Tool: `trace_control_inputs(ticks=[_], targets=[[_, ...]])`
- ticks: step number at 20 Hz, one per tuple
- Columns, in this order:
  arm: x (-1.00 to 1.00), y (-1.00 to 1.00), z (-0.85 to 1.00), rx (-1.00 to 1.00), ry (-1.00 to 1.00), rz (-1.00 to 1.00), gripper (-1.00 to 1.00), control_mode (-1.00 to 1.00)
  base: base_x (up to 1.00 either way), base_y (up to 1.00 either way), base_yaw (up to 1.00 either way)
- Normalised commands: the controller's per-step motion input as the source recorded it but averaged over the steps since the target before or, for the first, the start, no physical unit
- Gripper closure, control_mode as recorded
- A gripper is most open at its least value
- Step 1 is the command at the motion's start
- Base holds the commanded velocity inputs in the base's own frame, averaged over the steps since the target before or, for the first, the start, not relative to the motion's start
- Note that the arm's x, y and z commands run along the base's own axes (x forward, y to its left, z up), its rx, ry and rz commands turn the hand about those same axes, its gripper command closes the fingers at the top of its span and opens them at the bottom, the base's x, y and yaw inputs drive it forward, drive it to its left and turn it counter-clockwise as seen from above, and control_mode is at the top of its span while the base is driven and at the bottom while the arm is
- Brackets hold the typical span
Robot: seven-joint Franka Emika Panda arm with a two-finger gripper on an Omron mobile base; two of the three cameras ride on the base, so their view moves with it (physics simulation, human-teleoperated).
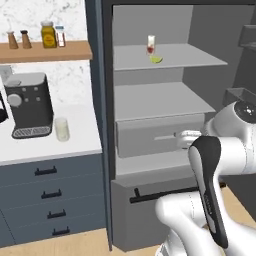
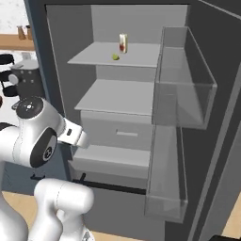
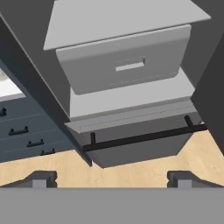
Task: Grab a lemon wedge from the fridge and one ice cube from the ice bowl, and put them in the glass of lemonade.
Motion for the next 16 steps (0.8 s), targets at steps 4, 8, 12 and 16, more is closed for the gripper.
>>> trace_control_inputs(ticks=[4,8,12,16], targets=[[0.0,0.0,0.0,0.0,0.0,0.0,-1.0,1.0,0.33,-0.34,0.09],[0.0,0.0,0.0,0.0,0.0,0.0,-1.0,1.0,0.09,-0.5,0.07],[0.0,0.0,0.0,0.0,0.0,0.0,-1.0,1.0,0.06,-0.48,0.07],[0.0,0.0,0.0,0.0,0.0,0.0,-1.0,1.0,0.36,-0.07,0.03]])
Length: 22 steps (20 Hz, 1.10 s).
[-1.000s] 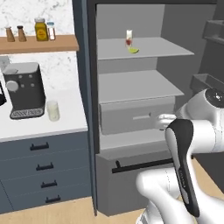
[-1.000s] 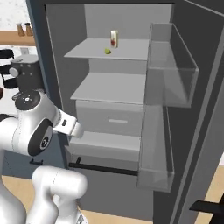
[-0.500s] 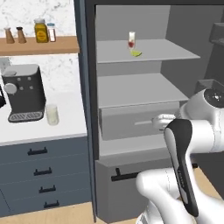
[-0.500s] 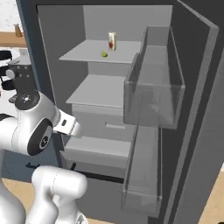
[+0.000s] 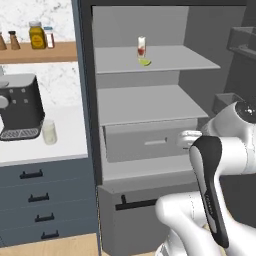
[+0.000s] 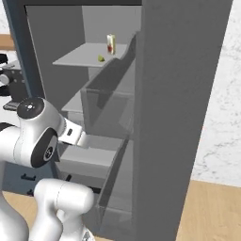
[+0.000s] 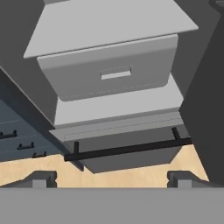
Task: Grab a lemon wedge from the fridge and one ice cube from the ice bowl, and put them in the glass of lemonade.
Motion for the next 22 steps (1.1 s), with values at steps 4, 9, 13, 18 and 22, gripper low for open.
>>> trace_control_inputs(ticks=[4,9,13,18,22], targets=[[0.0,0.0,0.0,0.0,0.0,0.0,-1.0,1.0,0.42,0.03,0.0],[0.0,0.0,0.0,0.0,0.0,0.0,-1.0,1.0,0.25,0.04,0.0],[0.0,0.0,0.0,0.0,0.0,0.0,-1.0,1.0,0.15,0.1,0.0],[0.05,0.12,0.0,0.0,0.0,0.0,-1.0,-1.0,0.02,0.02,0.0],[0.06,0.1,0.08,0.0,0.0,0.0,-1.0,-1.0,0.0,0.0,0.0]])
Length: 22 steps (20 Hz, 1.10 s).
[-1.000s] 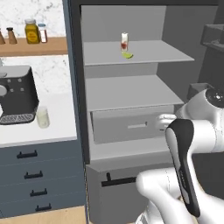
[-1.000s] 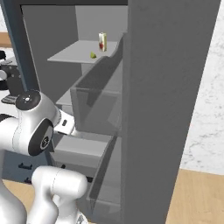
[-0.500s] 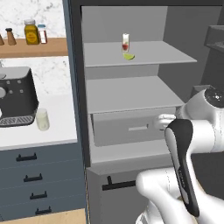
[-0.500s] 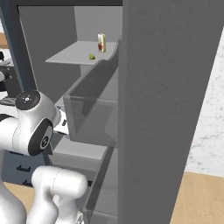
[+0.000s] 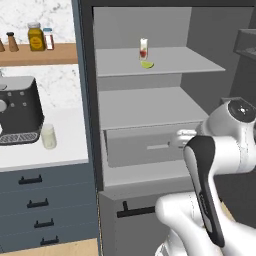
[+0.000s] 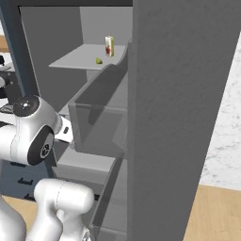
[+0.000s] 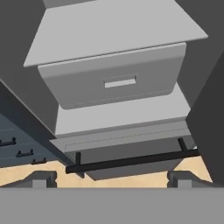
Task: Grab a lemon wedge from the fridge and one ice cube from the ice bowl, and put them in the glass of lemonade.
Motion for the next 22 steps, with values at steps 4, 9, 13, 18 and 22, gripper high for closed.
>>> trace_control_inputs(ticks=[4,9,13,18,22], targets=[[0.06,0.03,0.35,0.0,-0.06,0.0,-1.0,-1.0,0.0,0.0,0.0],[0.11,0.0,0.49,0.0,-0.12,0.02,-1.0,-1.0,0.0,0.0,0.0],[0.01,0.01,0.49,-0.02,-0.1,0.02,-1.0,-1.0,0.0,0.0,0.0],[0.0,0.15,0.44,-0.14,-0.12,0.06,-1.0,-1.0,0.0,0.0,0.0],[0.0,0.03,0.63,-0.15,-0.13,0.05,-1.0,-1.0,0.0,0.0,0.0]])
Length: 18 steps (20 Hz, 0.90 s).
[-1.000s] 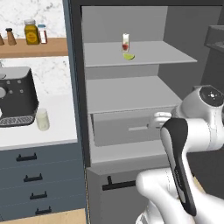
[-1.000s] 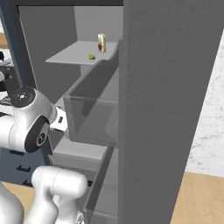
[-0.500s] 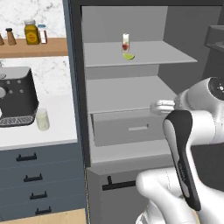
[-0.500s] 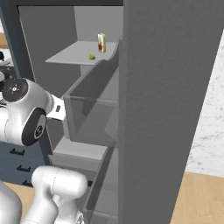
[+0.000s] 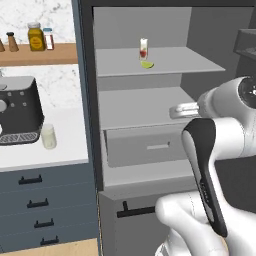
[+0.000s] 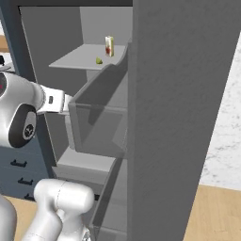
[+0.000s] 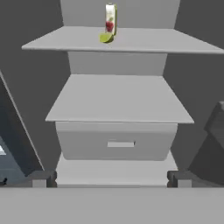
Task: Grab a lemon wedge from the fridge and one ice cube from the ice bowl, and put them in the glass of lemonade.
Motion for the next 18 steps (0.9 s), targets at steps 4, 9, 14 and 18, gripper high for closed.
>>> trace_control_inputs(ticks=[4,9,14,18], targets=[[0.0,0.02,0.52,-0.07,-0.19,0.11,-1.0,-1.0,0.0,0.0,0.0],[0.0,0.0,0.41,0.0,-0.05,0.11,-1.0,-1.0,0.0,0.0,0.0],[0.06,0.0,0.17,0.0,-0.01,0.05,-1.0,-1.0,0.0,0.0,0.0],[0.18,0.0,0.38,0.0,0.0,0.0,-1.0,-1.0,0.0,0.0,0.0]])
